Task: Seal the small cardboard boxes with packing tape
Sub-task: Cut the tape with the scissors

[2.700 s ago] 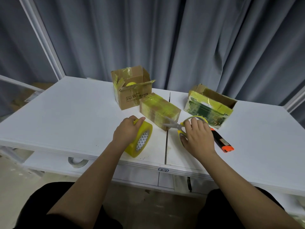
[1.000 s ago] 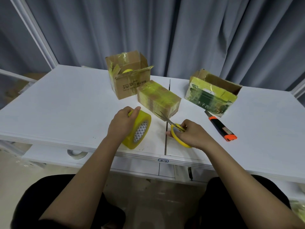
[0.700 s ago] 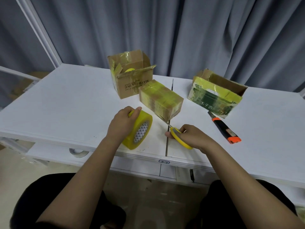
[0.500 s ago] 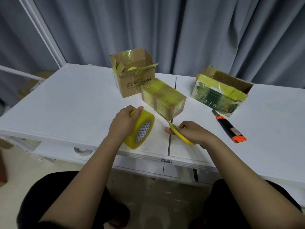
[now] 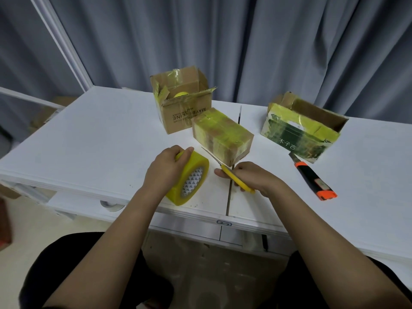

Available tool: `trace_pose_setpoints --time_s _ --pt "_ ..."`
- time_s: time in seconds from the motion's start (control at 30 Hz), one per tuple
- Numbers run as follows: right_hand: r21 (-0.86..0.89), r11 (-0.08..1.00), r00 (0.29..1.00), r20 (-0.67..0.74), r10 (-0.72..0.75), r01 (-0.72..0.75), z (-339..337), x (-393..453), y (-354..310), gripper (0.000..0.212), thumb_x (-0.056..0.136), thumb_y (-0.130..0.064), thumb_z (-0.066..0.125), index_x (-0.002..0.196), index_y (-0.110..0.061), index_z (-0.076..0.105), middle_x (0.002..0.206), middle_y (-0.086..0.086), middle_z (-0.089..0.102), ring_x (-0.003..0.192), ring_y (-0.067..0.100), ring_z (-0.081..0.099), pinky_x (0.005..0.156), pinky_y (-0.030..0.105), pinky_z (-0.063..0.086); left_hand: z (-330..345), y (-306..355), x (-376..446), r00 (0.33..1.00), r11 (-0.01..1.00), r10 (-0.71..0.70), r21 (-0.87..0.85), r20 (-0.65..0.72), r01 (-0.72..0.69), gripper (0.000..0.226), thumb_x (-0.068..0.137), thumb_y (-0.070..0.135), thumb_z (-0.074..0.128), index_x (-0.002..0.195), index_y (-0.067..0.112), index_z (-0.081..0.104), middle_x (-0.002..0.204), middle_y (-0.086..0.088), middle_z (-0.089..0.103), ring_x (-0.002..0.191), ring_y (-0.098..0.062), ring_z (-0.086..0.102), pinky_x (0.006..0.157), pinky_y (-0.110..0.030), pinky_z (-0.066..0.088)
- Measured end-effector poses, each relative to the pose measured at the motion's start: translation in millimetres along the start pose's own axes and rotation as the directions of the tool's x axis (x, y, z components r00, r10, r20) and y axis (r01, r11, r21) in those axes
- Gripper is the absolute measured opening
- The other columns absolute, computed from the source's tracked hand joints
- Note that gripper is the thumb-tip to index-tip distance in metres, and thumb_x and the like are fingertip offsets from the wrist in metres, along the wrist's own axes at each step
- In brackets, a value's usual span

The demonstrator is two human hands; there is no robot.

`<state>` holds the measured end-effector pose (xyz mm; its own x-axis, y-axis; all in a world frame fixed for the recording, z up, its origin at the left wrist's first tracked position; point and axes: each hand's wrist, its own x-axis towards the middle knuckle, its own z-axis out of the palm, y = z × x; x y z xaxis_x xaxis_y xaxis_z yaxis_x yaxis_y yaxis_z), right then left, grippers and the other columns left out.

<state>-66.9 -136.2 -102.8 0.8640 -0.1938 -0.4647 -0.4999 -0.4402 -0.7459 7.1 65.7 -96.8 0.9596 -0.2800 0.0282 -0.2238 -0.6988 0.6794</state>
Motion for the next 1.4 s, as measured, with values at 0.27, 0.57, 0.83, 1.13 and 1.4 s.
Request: trace_pose_setpoints --time_s 0.27,0.57,0.83,1.13,1.4 --pt "0.019 0.998 0.998 0.008 -0.054 0.054 -0.7 8.3 -0.7 0.046 0.071 -0.064 0.069 0.078 -0.022 0.054 0.065 -0.004 0.055 0.059 0.012 0.053 0.061 0.025 0.044 -1.3 1.2 0.5 1.0 1.0 0.013 0.029 0.008 -0.013 0.042 0.094 0.057 0.039 0.095 0.02 0.058 0.095 0.001 0.06 0.083 -0.02 0.056 0.076 -0.037 0.049" --pt "0.032 0.997 0.998 -0.004 -0.069 0.069 -4.0 12.5 0.7 0.073 0.049 -0.074 0.072 0.07 -0.01 0.045 0.069 0.01 0.049 0.061 0.02 0.049 0.064 0.033 0.041 3.1 -2.1 5.1 1.0 0.998 0.004 0.064 0.014 -0.005 0.036 0.093 0.057 0.037 0.092 0.025 0.053 0.094 0.004 0.056 0.081 -0.016 0.053 0.071 -0.031 0.043" --pt "0.083 0.99 0.993 -0.019 -0.113 0.114 -5.5 15.5 4.0 0.066 0.049 -0.068 0.077 0.068 -0.013 0.047 0.059 0.009 0.047 0.051 0.018 0.048 0.053 0.028 0.042 2.9 -1.9 4.7 1.0 0.999 -0.012 0.053 0.017 0.011 0.037 0.093 0.058 0.037 0.092 0.025 0.054 0.095 0.005 0.057 0.083 -0.017 0.055 0.075 -0.034 0.047" --pt "0.05 0.993 0.994 -0.045 -0.103 0.105 -3.9 23.4 14.3 0.058 0.059 -0.062 0.079 0.059 -0.016 0.043 0.049 0.003 0.052 0.044 0.016 0.051 0.051 0.027 0.043 3.7 -2.5 6.6 1.0 0.998 -0.015 0.06 0.027 0.013 0.035 0.093 0.058 0.036 0.092 0.027 0.053 0.095 0.006 0.055 0.083 -0.017 0.054 0.073 -0.032 0.044" --pt "-0.615 0.788 0.935 -0.271 -0.228 0.014 4.0 24.2 24.3 0.044 0.081 -0.052 0.058 0.057 -0.018 0.041 0.059 -0.003 0.045 0.062 0.021 0.05 0.05 0.024 0.03 2.3 -3.3 5.6 1.0 0.999 -0.018 0.047 0.022 0.017 0.036 0.093 0.059 0.036 0.092 0.027 0.054 0.095 0.005 0.056 0.083 -0.017 0.055 0.074 -0.034 0.047"
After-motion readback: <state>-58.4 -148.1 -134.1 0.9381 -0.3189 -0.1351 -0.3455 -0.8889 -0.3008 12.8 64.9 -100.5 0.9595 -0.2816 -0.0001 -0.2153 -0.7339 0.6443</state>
